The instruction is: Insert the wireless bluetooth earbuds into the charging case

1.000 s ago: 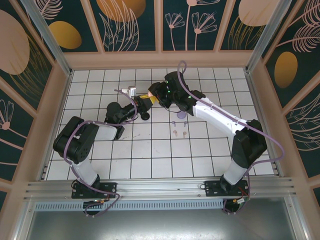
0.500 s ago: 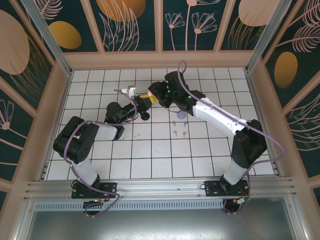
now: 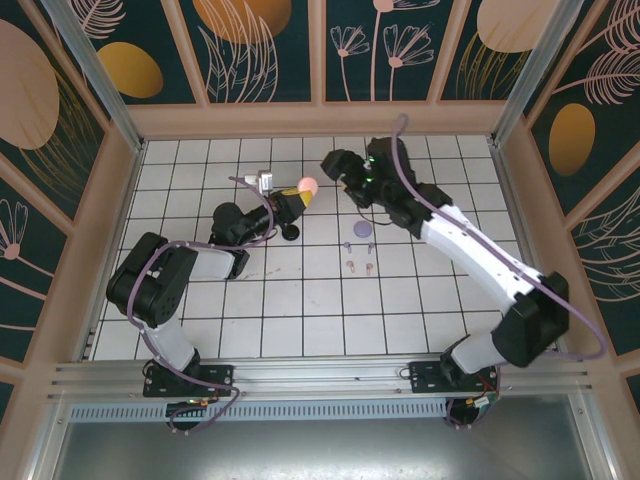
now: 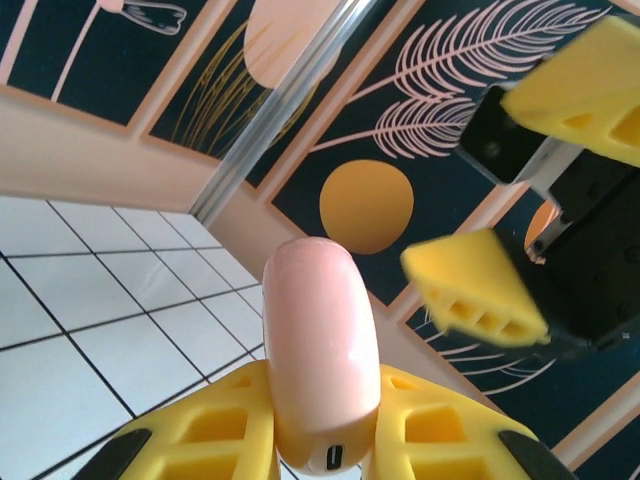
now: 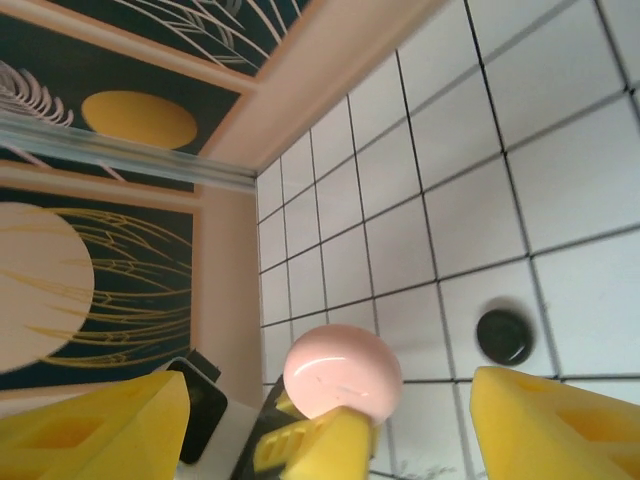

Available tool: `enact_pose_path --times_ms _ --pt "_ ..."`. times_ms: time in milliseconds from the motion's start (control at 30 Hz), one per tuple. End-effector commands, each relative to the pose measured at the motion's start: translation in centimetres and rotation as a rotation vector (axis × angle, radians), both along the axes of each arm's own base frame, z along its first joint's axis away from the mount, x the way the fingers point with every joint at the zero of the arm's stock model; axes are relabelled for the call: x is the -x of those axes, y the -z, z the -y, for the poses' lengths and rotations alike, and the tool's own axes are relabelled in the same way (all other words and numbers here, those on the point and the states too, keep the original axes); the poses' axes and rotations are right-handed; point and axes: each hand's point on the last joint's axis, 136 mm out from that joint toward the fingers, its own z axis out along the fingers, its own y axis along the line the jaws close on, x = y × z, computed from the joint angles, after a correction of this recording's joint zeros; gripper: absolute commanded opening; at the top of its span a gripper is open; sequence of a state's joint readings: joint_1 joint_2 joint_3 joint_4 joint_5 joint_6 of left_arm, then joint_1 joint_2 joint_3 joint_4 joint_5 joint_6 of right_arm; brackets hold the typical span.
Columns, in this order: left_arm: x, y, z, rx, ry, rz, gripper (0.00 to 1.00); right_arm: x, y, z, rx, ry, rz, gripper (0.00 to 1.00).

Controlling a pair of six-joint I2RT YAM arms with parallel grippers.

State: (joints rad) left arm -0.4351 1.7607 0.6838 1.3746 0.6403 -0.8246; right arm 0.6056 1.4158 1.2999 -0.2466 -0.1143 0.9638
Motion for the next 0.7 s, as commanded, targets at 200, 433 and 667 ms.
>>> enact_pose_path --times_ms 200,433,667 --pt "1.9 0.0 1.5 -0.065 0.152 -0.027 0.0 2.7 1.6 1.4 0.271 -0.413 0.405 0.74" --pt "3.3 -0.7 1.7 -0.098 0.22 -0.025 0.0 4.1 3.4 -0.3 0.243 -0.569 0.437 0.72" --pt "3.6 -1.1 1.8 -0.115 0.231 -0.019 0.0 3.6 3.9 -1.3 0.229 -0.591 0.426 0.7"
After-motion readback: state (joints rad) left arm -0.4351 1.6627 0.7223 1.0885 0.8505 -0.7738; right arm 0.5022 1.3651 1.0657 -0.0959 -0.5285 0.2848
